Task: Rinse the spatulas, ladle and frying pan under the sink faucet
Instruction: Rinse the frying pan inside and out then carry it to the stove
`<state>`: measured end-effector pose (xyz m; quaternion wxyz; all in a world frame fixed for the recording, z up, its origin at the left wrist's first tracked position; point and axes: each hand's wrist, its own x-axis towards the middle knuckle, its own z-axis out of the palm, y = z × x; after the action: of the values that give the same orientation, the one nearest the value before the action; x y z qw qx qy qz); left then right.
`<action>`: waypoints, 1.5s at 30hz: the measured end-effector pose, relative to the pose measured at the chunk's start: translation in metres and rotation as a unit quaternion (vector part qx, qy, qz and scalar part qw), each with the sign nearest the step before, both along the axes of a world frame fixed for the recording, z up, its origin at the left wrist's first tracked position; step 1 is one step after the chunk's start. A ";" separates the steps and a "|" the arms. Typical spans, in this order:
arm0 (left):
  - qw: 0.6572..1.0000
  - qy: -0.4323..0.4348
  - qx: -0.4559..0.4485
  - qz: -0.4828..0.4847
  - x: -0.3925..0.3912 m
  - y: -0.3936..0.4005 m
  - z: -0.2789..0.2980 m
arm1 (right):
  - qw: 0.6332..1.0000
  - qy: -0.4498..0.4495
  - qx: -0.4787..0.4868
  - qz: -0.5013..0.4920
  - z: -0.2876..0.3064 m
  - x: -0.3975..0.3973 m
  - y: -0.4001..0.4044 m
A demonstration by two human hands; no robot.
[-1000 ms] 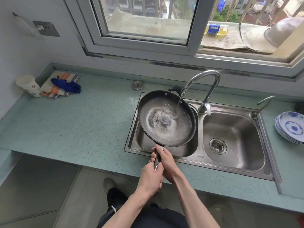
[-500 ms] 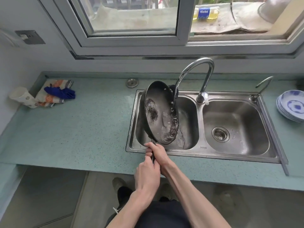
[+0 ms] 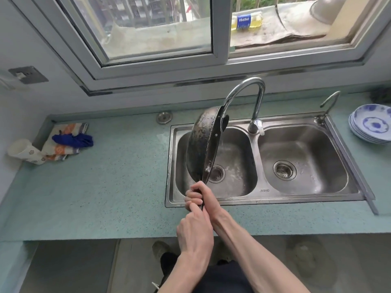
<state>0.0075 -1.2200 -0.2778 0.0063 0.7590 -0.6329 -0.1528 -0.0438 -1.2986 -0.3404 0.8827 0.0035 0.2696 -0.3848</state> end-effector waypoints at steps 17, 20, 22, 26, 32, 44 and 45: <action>0.979 0.175 0.054 0.093 0.002 -0.003 -0.006 | 0.955 0.295 -0.002 0.026 0.000 -0.004 0.000; 0.936 0.315 0.074 0.141 0.003 -0.003 -0.013 | 0.908 0.413 -0.046 0.058 0.001 -0.010 0.004; 0.896 0.393 0.102 0.180 0.000 -0.002 -0.017 | 0.878 0.468 -0.059 0.079 0.000 -0.014 0.007; 0.842 0.477 0.141 0.209 -0.008 0.003 -0.022 | 0.839 0.528 -0.070 0.114 -0.004 -0.026 0.012; 0.811 0.519 0.168 0.211 -0.016 -0.003 -0.032 | 0.808 0.573 -0.079 0.112 -0.007 -0.039 0.008; 0.765 0.580 0.148 0.236 -0.028 -0.017 -0.039 | 0.859 0.507 -0.007 0.075 0.001 -0.046 -0.010; 0.759 0.587 0.150 0.240 -0.027 -0.017 -0.040 | 0.874 0.480 0.008 0.069 -0.001 -0.048 -0.008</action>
<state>-0.0198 -1.2373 -0.3182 0.2986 0.6390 -0.2716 -0.6549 -0.0917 -1.3069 -0.3409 0.6690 -0.1936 0.6627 -0.2753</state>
